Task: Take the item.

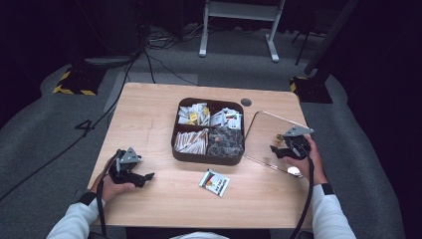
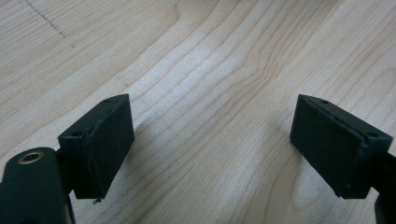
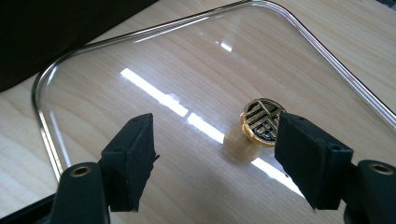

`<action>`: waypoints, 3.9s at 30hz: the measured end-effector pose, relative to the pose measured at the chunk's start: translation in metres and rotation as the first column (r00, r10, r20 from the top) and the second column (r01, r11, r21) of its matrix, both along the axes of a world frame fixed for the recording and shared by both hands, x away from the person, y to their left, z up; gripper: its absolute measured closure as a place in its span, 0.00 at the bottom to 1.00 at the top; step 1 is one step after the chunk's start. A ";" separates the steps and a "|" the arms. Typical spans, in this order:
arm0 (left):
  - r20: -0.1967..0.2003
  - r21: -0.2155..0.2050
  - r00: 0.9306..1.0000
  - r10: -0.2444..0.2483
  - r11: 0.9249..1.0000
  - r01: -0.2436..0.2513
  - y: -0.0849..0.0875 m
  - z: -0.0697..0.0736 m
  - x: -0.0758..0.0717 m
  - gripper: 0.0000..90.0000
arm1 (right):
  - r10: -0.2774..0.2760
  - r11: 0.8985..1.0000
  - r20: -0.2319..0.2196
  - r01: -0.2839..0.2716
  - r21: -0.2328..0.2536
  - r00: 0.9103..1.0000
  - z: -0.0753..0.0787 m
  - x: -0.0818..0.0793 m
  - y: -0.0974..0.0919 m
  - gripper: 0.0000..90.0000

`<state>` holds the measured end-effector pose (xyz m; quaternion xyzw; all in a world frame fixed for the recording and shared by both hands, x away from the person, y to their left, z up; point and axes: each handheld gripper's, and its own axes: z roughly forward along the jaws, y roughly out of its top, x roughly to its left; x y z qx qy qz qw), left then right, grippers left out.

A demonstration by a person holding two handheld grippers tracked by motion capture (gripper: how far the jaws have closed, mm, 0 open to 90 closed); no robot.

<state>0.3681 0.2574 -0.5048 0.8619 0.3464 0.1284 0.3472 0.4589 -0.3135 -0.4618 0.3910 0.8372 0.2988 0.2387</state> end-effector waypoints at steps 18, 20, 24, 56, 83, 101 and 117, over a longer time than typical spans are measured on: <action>0.000 0.000 1.000 0.000 1.000 0.000 0.000 0.000 0.000 0.15 | -0.090 0.996 -0.024 0.091 0.023 0.996 -0.016 0.027 -0.014 0.55; 0.000 0.000 1.000 0.000 1.000 0.000 0.000 0.000 0.000 0.15 | -0.091 0.996 -0.024 0.092 0.007 0.996 -0.018 0.027 -0.013 0.57; 0.000 0.000 1.000 0.000 1.000 0.000 0.000 0.000 0.000 0.15 | -0.097 0.995 -0.020 0.097 0.005 0.995 -0.019 0.028 -0.013 0.59; 0.001 0.001 1.000 0.000 1.000 0.000 0.000 0.000 0.000 0.15 | -0.131 0.991 -0.009 0.132 0.024 0.991 -0.025 0.035 -0.016 0.66; 0.001 0.001 1.000 -0.001 1.000 0.001 0.000 0.000 0.000 0.15 | -0.126 0.990 0.057 0.122 0.067 0.990 0.024 0.026 -0.032 0.66; 0.001 0.001 1.000 -0.001 1.000 0.001 0.000 0.000 0.000 0.15 | -0.090 0.993 0.089 0.082 0.081 0.992 0.047 0.025 -0.024 0.66; 0.001 0.001 1.000 0.000 1.000 0.000 0.000 0.000 0.000 0.15 | -0.011 0.995 0.106 0.001 0.097 0.994 0.068 0.026 0.010 0.66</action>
